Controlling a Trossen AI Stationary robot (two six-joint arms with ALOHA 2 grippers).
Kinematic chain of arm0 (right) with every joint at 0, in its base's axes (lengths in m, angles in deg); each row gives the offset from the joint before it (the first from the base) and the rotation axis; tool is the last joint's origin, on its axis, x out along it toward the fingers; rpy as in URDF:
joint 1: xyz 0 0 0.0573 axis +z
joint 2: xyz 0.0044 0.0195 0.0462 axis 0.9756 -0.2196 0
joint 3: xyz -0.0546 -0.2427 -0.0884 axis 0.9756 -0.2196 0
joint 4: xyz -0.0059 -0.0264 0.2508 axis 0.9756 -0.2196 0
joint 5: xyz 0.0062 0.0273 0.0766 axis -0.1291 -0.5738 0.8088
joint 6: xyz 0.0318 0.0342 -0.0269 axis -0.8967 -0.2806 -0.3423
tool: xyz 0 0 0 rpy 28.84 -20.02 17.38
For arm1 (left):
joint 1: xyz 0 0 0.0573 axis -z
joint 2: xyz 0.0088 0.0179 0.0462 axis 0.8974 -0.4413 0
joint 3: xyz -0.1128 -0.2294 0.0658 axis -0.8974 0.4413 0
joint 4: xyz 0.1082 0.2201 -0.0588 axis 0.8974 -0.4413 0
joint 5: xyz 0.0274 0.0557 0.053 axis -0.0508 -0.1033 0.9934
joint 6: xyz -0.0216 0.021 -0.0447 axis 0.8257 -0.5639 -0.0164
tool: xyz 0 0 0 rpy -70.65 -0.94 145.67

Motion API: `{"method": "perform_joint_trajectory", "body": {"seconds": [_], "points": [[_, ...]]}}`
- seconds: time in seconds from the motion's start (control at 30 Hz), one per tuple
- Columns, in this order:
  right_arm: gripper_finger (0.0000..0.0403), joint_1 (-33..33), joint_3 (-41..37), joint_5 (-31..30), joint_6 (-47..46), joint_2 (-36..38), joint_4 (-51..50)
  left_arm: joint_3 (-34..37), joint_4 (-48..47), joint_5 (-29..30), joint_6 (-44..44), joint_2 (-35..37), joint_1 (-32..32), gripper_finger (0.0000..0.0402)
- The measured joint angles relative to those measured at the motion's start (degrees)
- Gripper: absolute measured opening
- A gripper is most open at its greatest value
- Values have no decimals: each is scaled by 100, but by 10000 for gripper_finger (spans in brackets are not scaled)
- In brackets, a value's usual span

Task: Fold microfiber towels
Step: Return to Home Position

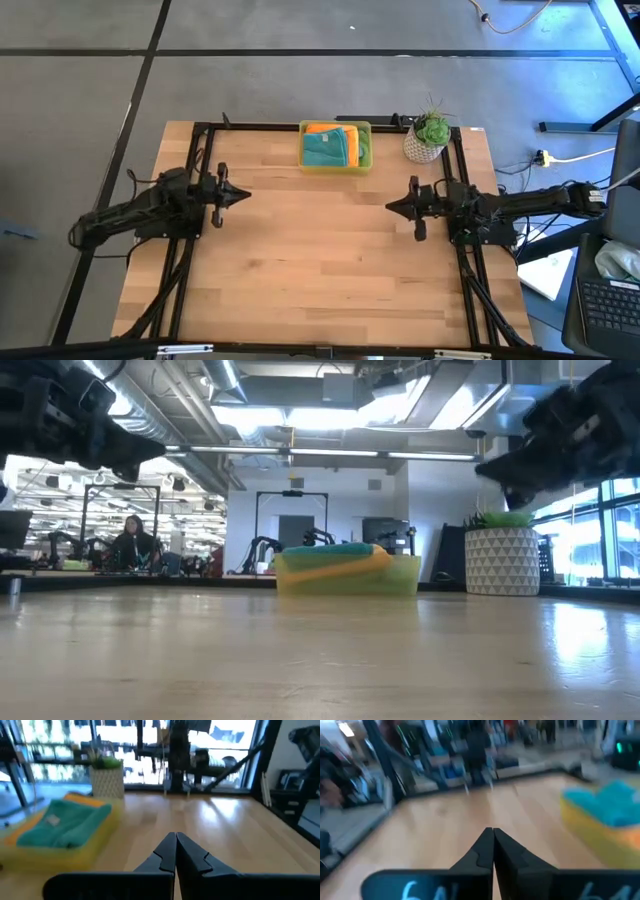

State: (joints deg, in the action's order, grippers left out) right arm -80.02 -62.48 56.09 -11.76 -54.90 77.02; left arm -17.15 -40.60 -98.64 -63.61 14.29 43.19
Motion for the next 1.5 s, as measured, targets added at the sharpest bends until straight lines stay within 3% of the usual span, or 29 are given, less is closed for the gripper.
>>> {"method": "perform_joint_trajectory", "body": {"seconds": [0.1, 0.2, 0.27, 0.37, 0.57, 0.73, 1.03, 1.17, 1.5], "points": [[4, 0, 0, 124, 1, 638, 60, -340, -735, -352, -20, 1, -220, 0], [6, 2, 0, -195, 209, 1414, -495, -348, -707, -393, 48, 1, -242, 0], [6, 2, 0, -613, 324, 1914, -1193, -228, -412, 11, 161, 2, -240, 0], [5, -2, 0, -960, 297, 2504, -2146, 359, 839, 660, 732, 0, -241, 0], [8, 109, 2, -762, 413, 3211, -2757, 389, 928, 593, 627, -51, -236, 0], [11, 254, 0, -764, 586, 3366, -2756, 389, 927, 584, 700, -43, -227, 0], [6, 264, 0, -906, 278, 3361, -2811, 389, 741, 1841, 969, -61, 271, 0], [12, 264, 2, -912, 261, 3361, -2796, 389, 743, 1828, 612, -64, 506, 0], [21, 262, 0, -912, 284, 3359, -2799, 389, 743, 1827, 797, -64, 601, 0]]}}
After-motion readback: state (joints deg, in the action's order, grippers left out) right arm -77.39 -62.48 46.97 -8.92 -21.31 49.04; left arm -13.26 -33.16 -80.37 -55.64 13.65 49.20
